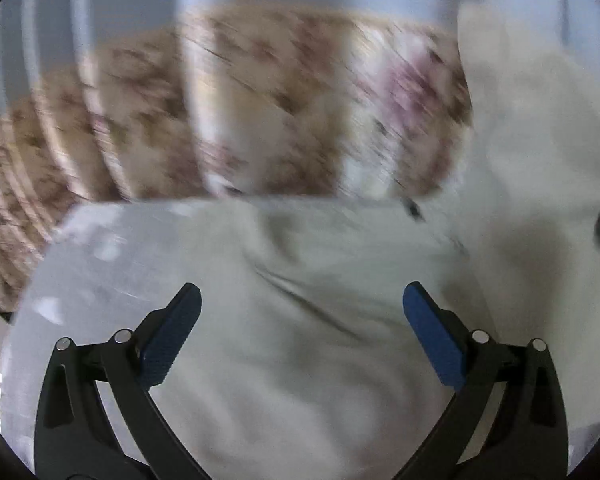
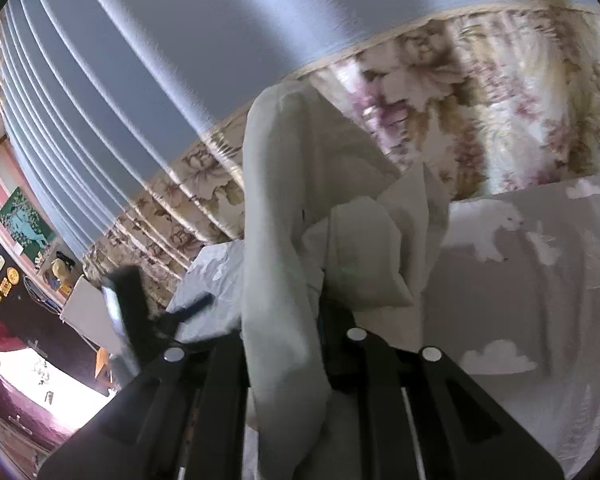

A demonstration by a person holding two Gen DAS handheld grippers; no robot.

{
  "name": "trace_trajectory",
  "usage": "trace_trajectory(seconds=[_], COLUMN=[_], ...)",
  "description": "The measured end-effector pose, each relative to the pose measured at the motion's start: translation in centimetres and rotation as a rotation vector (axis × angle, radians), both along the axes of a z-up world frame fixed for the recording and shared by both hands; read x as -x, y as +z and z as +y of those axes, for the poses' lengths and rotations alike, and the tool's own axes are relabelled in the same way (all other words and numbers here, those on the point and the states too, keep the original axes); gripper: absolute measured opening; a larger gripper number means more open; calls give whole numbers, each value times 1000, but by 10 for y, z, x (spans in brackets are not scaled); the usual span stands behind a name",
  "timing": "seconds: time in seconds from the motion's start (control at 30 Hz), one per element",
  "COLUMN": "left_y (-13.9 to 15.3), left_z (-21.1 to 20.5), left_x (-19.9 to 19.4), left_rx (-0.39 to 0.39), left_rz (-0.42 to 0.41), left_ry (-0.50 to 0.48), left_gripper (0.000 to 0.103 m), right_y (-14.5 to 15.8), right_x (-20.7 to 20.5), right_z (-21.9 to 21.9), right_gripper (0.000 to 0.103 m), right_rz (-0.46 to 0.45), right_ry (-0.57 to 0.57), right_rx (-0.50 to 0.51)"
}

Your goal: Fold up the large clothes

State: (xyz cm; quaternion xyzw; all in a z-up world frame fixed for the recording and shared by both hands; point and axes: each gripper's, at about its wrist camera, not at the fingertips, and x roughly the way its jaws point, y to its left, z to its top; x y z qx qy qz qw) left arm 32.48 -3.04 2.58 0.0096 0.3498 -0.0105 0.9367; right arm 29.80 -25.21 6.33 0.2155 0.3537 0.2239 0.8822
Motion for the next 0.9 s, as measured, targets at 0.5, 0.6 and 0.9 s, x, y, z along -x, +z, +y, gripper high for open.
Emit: trace_trajectory(seconds=[0.5,0.6,0.9], left_y=[13,14,28], left_z=[113,121,54], left_x=[8,8,18], left_rx=[85,151,179], left_rz=[23,27,4], left_ry=[122,118,0], left_gripper=[100,100,100], right_y=[-72,-57,18], right_x=[-39,-28,29], right_z=[144,141,48], right_gripper=[48,81,96], right_rz=[37,13,-238], right_ry=[86,148,-103], right_rx=[182,79,122])
